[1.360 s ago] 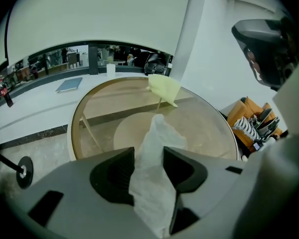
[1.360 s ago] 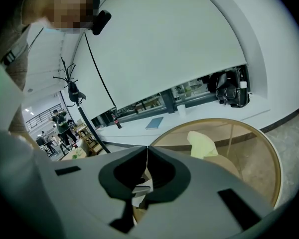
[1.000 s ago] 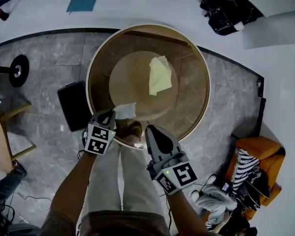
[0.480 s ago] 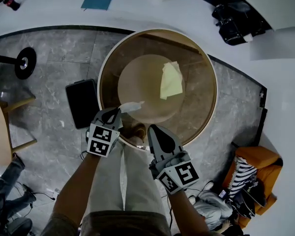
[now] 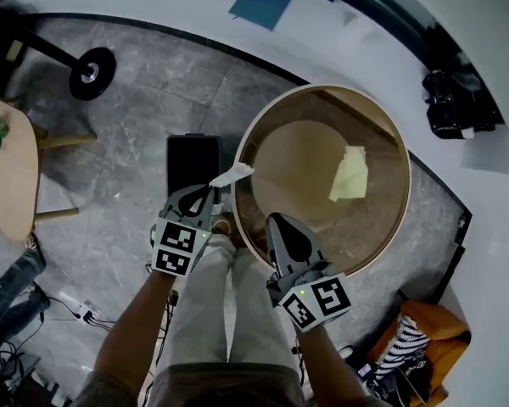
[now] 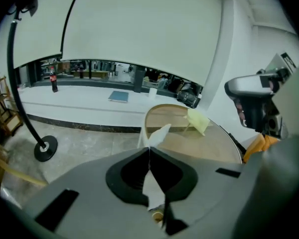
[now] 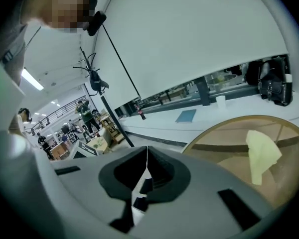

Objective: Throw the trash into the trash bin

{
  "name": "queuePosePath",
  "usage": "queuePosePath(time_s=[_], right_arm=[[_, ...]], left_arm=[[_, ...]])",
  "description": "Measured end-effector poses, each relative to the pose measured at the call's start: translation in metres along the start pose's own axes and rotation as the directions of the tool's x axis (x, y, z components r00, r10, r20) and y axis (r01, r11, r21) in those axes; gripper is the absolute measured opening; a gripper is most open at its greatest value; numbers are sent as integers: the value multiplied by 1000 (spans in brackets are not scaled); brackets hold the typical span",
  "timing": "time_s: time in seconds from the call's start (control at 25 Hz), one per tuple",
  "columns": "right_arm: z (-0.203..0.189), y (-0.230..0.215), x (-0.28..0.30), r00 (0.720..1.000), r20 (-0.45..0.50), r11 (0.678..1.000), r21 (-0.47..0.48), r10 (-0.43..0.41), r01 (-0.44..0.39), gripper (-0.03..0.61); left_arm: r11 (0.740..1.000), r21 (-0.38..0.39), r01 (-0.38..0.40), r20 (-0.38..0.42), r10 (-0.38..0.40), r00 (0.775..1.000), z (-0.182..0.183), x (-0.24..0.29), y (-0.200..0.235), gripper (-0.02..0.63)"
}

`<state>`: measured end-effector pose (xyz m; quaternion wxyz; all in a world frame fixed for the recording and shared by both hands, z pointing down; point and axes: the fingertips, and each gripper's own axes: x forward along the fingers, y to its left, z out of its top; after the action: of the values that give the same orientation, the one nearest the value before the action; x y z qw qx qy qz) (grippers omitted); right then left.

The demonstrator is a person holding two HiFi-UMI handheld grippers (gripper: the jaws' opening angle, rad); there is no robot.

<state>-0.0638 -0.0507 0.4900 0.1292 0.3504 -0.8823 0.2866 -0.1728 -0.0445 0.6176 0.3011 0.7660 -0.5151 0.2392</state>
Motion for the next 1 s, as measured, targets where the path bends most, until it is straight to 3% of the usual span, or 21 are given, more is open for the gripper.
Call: queuePosePath(time_s=[0.36,0.64,1.0], right_arm=[[-1,59,57,988,-73,988,-55,138,-142,20],[-5,57,65,987,-99,989,-60,128,-135,20],[-29,34,71,987,-128,993,-48,97,-104,20]], left_arm=[[980,-146,-132,16,135,991,-25,-45,71,21],[965,-214,-154,-5,157,988,-41,-32,84,21],[959,-223,-173,-31,170,985,-74,5,90,21]])
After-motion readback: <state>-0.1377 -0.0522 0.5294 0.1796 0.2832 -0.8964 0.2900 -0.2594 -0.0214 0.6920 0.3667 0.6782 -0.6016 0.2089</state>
